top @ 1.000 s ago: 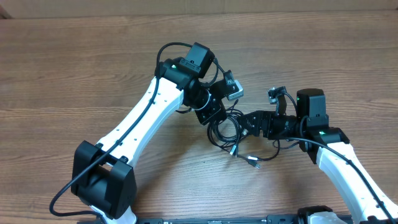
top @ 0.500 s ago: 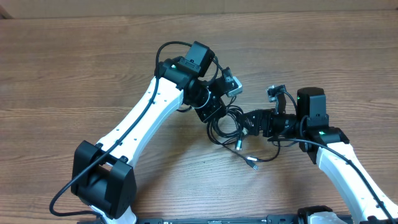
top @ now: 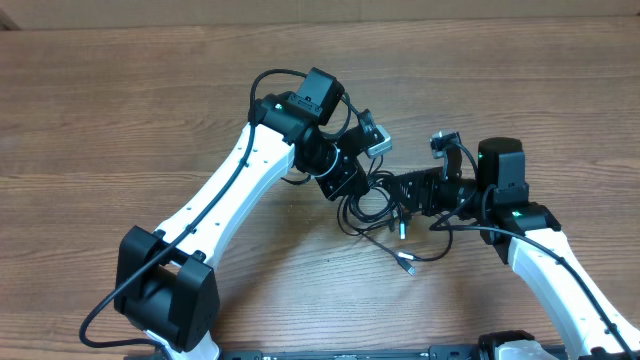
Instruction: Untangle cables
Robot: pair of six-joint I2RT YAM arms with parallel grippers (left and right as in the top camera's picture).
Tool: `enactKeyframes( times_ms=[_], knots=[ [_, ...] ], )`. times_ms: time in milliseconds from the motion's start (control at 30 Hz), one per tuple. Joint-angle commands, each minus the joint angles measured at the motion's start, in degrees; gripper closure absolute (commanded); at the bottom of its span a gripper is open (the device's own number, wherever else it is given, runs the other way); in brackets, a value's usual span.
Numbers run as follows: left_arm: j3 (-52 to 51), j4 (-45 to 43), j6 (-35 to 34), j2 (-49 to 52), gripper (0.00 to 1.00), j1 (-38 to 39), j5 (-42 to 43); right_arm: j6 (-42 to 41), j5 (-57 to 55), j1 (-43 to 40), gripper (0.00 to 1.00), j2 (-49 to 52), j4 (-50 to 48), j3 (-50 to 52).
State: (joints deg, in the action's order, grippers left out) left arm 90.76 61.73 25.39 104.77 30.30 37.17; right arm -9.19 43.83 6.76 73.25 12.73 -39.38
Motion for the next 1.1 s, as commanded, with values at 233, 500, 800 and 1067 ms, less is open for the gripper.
enactKeyframes(
  times_ms=[233, 500, 800, 1067],
  knots=[
    [0.98, -2.19, -0.09, -1.01, 0.96, 0.57, 9.90, -1.20, 2.36, -0.07, 0.77, -0.11, 1.55, -1.16],
    [0.98, -1.97, -0.63, -1.01, 0.74, 0.39, 3.80, -4.70, -6.80, -0.07, 0.96, -0.11, 5.22, -1.16],
    [0.98, -2.05, -1.73, -1.01, 0.61, 0.39, -4.59, -14.69, -20.68, -0.07, 0.96, -0.11, 11.02, -1.16],
    [0.90, -5.66, -8.20, -1.01, 0.61, 0.35, -12.20, -14.84, -18.32, -0.07, 0.96, -0.11, 10.99, -1.16]
  ],
)
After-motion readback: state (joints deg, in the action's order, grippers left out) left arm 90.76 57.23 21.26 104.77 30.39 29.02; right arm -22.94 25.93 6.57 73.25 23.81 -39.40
